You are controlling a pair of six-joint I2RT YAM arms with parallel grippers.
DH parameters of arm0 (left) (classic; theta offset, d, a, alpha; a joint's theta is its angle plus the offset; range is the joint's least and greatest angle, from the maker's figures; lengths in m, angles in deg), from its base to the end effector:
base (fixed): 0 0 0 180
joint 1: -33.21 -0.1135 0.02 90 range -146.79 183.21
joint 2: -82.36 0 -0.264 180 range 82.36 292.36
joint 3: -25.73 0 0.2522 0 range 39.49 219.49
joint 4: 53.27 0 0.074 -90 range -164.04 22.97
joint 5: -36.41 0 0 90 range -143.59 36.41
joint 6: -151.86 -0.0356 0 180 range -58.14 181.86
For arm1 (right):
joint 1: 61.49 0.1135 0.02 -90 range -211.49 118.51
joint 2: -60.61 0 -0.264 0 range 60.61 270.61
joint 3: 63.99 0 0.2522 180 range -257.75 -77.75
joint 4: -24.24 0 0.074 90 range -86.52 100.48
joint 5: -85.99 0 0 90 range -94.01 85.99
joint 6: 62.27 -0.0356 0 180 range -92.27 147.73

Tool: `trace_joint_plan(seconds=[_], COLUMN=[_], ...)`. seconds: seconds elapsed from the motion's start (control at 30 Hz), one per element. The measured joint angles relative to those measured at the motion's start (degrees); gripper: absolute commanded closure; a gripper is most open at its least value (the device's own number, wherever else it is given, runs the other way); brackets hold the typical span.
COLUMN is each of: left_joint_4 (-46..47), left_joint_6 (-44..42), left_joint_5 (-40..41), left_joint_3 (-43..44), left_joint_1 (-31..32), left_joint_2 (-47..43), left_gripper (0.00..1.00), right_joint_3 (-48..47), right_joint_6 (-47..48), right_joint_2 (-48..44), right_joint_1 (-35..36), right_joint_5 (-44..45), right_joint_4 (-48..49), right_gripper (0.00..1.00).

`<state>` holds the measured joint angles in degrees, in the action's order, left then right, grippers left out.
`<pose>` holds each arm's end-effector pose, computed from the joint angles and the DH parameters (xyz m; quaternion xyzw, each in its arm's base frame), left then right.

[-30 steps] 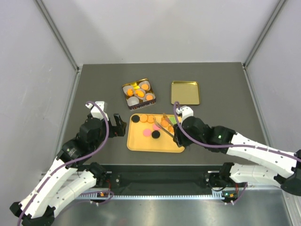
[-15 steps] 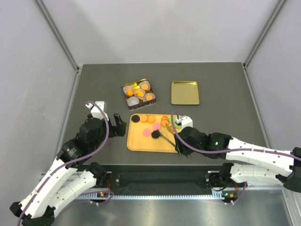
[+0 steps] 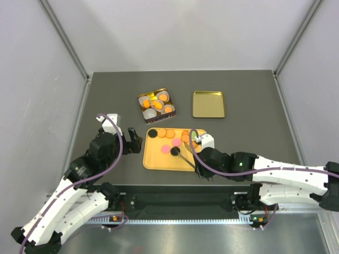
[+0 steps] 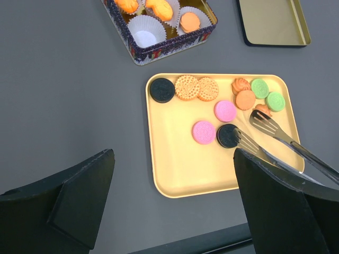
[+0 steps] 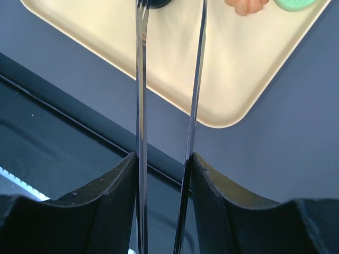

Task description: Pack the cookies

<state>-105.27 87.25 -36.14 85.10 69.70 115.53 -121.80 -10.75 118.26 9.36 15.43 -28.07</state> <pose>0.1048 -0.0643 0.3223 0.0007 0.8412 -0.1598 0.5166 0.0758 0.1822 0.2523 -0.2073 0.9107 0.1684 0.3152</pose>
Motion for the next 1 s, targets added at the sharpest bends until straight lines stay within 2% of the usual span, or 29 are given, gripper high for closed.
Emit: trace_joint_plan(seconds=[1.0], left_joint_4=[0.0], left_joint_6=[0.0], left_joint_5=[0.0], left_joint_3=[0.0], left_joint_1=[0.0], left_joint_2=[-0.02], left_gripper=[0.01], right_joint_3=[-2.19], right_joint_6=[-1.84], right_joint_2=[3.98], right_joint_1=[3.98], right_joint_5=[0.39], right_joint_4=[2.91], right_gripper=[0.55])
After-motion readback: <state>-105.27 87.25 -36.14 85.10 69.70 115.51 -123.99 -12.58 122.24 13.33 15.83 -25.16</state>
